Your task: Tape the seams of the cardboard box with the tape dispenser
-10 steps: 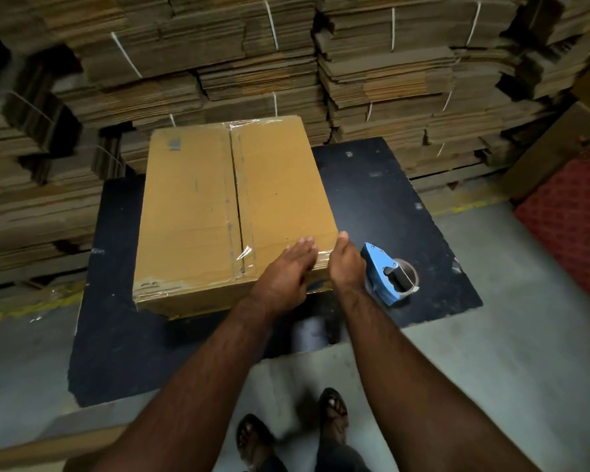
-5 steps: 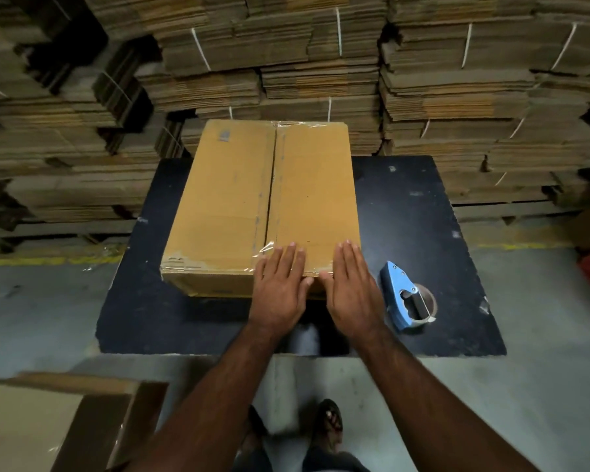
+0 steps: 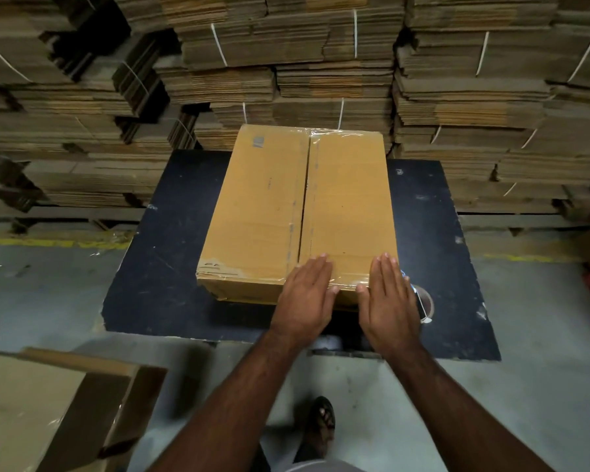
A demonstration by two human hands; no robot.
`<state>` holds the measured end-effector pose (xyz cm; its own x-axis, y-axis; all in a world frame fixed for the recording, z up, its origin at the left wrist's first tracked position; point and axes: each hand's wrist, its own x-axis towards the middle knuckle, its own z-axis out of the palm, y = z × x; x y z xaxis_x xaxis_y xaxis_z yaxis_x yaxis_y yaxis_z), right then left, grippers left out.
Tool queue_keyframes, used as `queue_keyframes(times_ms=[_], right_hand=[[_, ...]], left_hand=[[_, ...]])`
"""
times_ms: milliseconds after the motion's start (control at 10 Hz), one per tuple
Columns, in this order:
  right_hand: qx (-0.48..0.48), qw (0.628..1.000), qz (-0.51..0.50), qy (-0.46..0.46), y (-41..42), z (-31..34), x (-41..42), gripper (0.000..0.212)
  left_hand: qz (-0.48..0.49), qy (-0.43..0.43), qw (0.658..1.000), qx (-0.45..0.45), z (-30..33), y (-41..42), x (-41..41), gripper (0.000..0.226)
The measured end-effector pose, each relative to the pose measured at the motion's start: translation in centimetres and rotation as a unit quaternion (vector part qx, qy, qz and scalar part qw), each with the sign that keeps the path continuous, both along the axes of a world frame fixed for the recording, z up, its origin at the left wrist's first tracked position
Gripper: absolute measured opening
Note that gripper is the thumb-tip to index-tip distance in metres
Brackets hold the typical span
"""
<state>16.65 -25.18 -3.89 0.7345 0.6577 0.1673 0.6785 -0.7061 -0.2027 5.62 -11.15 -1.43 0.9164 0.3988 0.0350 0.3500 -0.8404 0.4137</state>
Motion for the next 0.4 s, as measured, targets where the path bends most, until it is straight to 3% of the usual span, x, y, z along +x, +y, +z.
queue_keyframes(times_ms=[100,200,400], right_hand=[[-0.037,0.999,0.012,-0.033,1.9,1.3,0.0,0.063],[-0.029,0.999,0.039,0.005,5.1,2.4,-0.2,0.065],[-0.014,0.998,0.038,0.053,9.3,2.9,-1.0,0.066]], left_hand=[[0.049,-0.015,0.998,0.020,0.5,3.3,-1.4,0.057],[0.074,0.013,0.996,0.051,0.6,7.2,-2.6,0.060],[0.039,0.014,0.997,0.063,1.3,9.1,-2.8,0.062]])
